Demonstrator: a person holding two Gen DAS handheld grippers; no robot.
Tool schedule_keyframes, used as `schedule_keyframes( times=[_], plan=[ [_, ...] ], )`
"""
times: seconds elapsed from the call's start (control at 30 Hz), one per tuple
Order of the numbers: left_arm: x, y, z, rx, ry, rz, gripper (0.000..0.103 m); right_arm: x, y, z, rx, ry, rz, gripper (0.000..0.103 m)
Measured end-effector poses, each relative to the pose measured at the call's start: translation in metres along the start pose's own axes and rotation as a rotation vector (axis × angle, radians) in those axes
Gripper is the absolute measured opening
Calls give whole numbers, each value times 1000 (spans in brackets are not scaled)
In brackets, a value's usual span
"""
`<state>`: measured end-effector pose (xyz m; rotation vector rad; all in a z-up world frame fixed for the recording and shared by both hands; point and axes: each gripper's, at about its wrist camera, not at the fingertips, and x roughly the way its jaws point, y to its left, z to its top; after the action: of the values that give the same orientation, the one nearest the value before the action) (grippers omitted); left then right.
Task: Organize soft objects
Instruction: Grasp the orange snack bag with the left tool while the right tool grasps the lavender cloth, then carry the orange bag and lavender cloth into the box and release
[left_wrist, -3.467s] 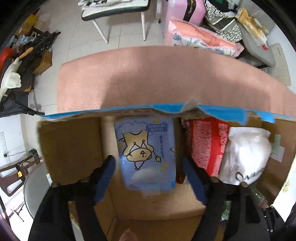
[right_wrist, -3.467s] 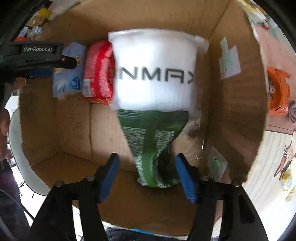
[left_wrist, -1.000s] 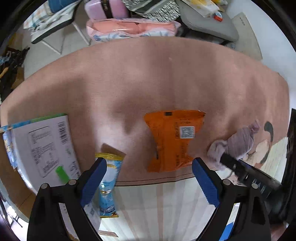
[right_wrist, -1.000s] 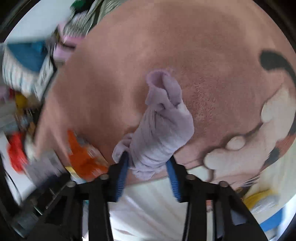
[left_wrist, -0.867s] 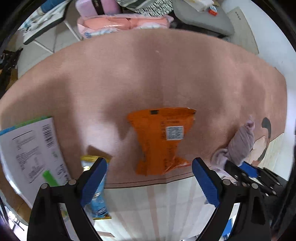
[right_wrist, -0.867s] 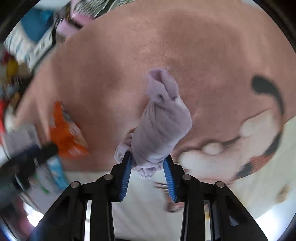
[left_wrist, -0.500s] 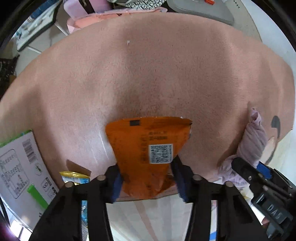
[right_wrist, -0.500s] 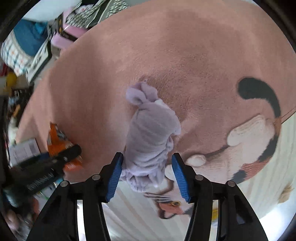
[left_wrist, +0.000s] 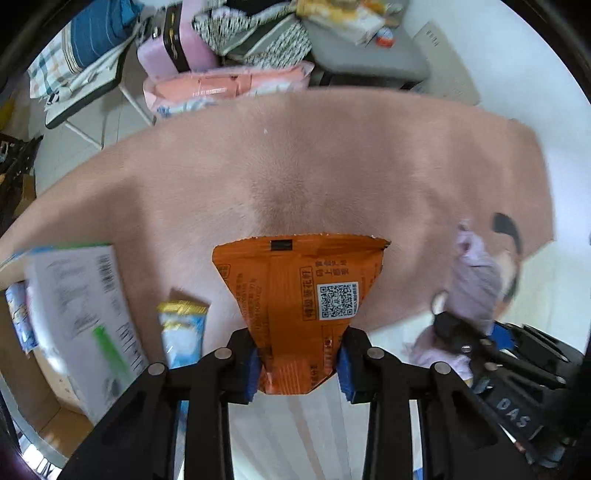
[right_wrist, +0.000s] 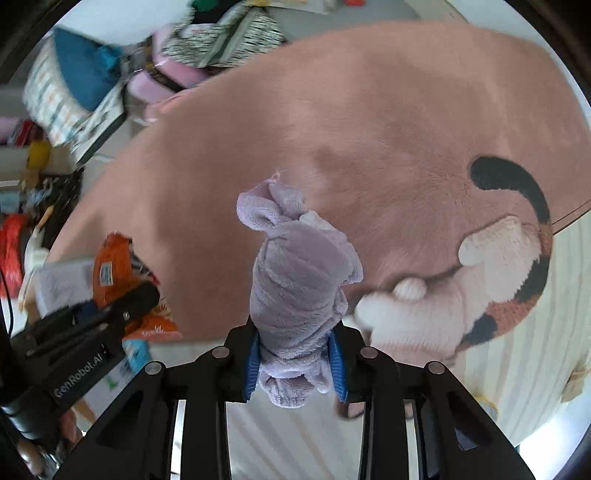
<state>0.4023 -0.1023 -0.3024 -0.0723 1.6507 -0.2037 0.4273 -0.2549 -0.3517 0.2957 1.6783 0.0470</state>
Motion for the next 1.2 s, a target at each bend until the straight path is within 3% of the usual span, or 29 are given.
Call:
schedule_keyframes(
  times=[0.2, 0.33, 0.43, 0.63, 0.8, 1.2],
  plan=[
    [-87, 44, -52, -18, -111, -70, 30, -42, 87, -48, -154, -50, 86, 33],
    [-122, 109, -94, -40, -145, -37, 30, -76, 123, -110, -272, -50, 141, 33],
    [-126, 167, -123, -90, -121, 5, 30, -71, 190, -146, -375, -21, 169, 33],
    [-99, 266, -150, -169, -18, 64, 30, -28, 303, -183, -522, 43, 136, 33],
    [-63, 305, -147, -150, 65, 86, 30, 19, 360, -195, -596, 89, 37, 33],
    [17, 343, -145, -167, 227, -53, 30, 98, 383, -200, -621, 183, -88, 34]
  ],
)
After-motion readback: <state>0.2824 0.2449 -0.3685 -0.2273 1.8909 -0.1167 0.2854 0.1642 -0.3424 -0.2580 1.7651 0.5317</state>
